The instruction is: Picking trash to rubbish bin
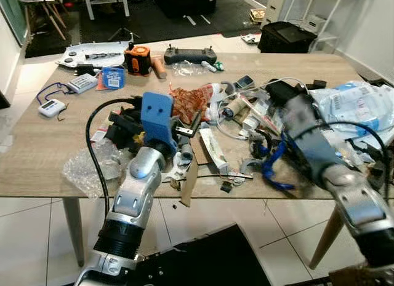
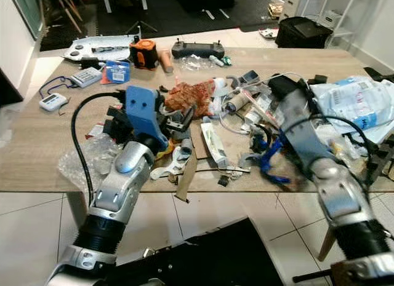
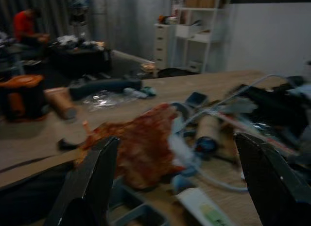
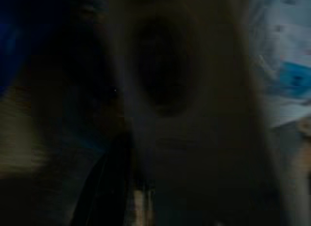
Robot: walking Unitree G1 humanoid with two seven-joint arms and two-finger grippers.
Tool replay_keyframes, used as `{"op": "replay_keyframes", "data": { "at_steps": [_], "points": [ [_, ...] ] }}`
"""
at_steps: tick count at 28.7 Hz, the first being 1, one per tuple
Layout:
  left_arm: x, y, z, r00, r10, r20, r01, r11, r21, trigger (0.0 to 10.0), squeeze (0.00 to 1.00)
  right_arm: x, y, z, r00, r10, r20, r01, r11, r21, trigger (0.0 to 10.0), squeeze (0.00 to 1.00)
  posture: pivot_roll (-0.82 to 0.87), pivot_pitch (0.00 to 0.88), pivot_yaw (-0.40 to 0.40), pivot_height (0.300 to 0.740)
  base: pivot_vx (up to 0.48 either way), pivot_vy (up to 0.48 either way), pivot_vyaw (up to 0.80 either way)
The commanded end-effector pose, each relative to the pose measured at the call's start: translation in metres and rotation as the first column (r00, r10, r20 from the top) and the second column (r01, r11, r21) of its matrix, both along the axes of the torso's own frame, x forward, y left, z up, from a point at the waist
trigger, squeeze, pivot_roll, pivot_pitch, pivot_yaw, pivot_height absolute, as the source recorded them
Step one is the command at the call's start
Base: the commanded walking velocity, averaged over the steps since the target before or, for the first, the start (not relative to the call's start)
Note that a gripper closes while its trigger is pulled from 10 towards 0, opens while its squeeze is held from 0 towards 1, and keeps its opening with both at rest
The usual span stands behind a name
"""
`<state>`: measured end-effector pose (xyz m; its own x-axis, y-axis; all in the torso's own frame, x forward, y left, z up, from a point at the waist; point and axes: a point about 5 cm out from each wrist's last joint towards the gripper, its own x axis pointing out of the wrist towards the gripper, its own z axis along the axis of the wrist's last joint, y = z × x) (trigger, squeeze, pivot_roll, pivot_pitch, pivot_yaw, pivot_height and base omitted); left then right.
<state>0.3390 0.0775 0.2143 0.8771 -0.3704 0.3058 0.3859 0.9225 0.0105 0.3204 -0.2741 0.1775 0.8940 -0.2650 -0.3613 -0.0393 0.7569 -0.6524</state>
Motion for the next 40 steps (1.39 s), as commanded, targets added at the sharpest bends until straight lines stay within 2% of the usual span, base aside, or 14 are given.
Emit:
{"op": "replay_keyframes", "data": {
  "at_steps": [1,3,5,9,10,11,14,18,19,21,23,26,29,40],
  "points": [
    [0.000,0.000,-0.005,1.000,-0.001,-0.010,0.001,1.000,0.017,10.0,0.00,-0.002,-0.003,0.007,1.000,0.002,0.021,-0.002,1.000,-0.023,10.0,0.00,0.01,0.110,0.022,0.740,0.000,0.000,0.00],
    [0.000,0.000,-0.005,1.000,-0.002,-0.012,0.002,1.000,0.015,10.0,0.00,0.001,0.006,0.012,0.995,-0.034,0.089,0.009,0.963,0.268,10.0,0.00,0.00,0.116,0.026,0.740,0.000,0.000,0.00],
    [0.000,-0.002,-0.004,1.000,-0.006,-0.011,0.006,1.000,0.014,10.0,0.00,-0.001,-0.010,0.018,0.998,-0.034,0.060,0.041,0.993,-0.112,10.0,0.00,0.00,0.116,0.026,0.740,0.000,0.000,0.00],
    [0.000,-0.003,-0.004,1.000,-0.008,-0.011,0.008,1.000,0.011,10.0,0.00,0.004,0.009,0.024,0.987,-0.061,0.152,-0.006,0.913,0.407,10.0,0.00,0.00,0.116,0.026,0.740,0.000,0.000,0.00],
    [0.000,-0.003,-0.004,1.000,-0.008,-0.011,0.009,1.000,0.012,10.0,0.00,0.003,0.002,0.029,0.986,-0.062,0.156,0.028,0.976,0.216,10.0,0.00,0.00,0.116,0.026,0.740,0.000,0.000,0.00],
    [0.001,-0.002,-0.004,1.000,-0.007,-0.011,0.007,1.000,0.014,10.0,0.00,0.008,0.015,0.033,0.971,-0.096,0.221,-0.026,0.870,0.492,10.0,0.00,0.00,0.116,0.026,0.740,0.000,0.000,0.00],
    [0.001,-0.001,-0.003,1.000,-0.004,-0.011,0.005,1.000,0.015,10.0,0.00,0.007,0.002,0.041,0.967,-0.088,0.239,0.071,0.994,0.078,10.0,0.00,0.00,0.116,0.026,0.740,0.000,0.000,0.00],
    [0.001,0.000,-0.003,1.000,-0.001,-0.011,0.001,1.000,0.017,10.0,0.00,0.009,0.007,0.043,0.949,-0.120,0.292,-0.007,0.916,0.402,10.0,0.00,0.00,0.116,0.026,0.740,0.000,0.000,0.00],
    [0.001,0.000,-0.003,1.000,-0.001,-0.011,0.002,1.000,0.018,10.0,0.00,0.009,-0.004,0.051,0.952,-0.069,0.299,0.072,0.997,0.002,10.0,0.00,0.01,0.125,0.030,0.740,0.000,0.000,0.00],
    [0.001,0.000,-0.003,1.000,-0.001,-0.011,0.001,1.000,0.018,10.0,0.00,0.011,0.001,0.052,0.936,-0.125,0.329,0.051,0.973,0.223,10.0,0.00,0.01,0.125,0.030,0.740,0.000,0.000,0.00],
    [0.001,0.000,-0.003,1.000,-0.002,-0.011,0.002,1.000,0.018,10.0,0.00,0.013,0.014,0.049,0.930,-0.158,0.332,-0.069,0.813,0.578,10.0,0.00,0.01,0.125,0.031,0.740,0.000,0.000,0.00],
    [0.001,-0.001,-0.003,1.000,-0.005,-0.011,0.005,1.000,0.017,10.0,0.00,0.011,0.003,0.048,0.937,-0.098,0.335,0.015,0.970,0.244,10.0,0.00,0.01,0.125,0.031,0.740,0.000,0.000,0.00],
    [0.001,-0.002,-0.003,1.000,-0.007,-0.012,0.008,1.000,0.017,10.0,0.00,0.013,0.017,0.036,0.942,-0.099,0.321,-0.049,0.906,0.421,10.0,0.00,0.01,0.125,0.031,0.740,0.000,0.000,0.00],
    [0.001,0.000,-0.003,1.000,-0.002,-0.011,0.003,1.000,0.024,10.0,0.00,0.012,0.059,0.027,0.909,0.291,0.299,-0.370,0.894,0.254,10.0,0.00,0.01,0.126,0.030,0.740,0.000,0.000,0.00]
  ]
}}
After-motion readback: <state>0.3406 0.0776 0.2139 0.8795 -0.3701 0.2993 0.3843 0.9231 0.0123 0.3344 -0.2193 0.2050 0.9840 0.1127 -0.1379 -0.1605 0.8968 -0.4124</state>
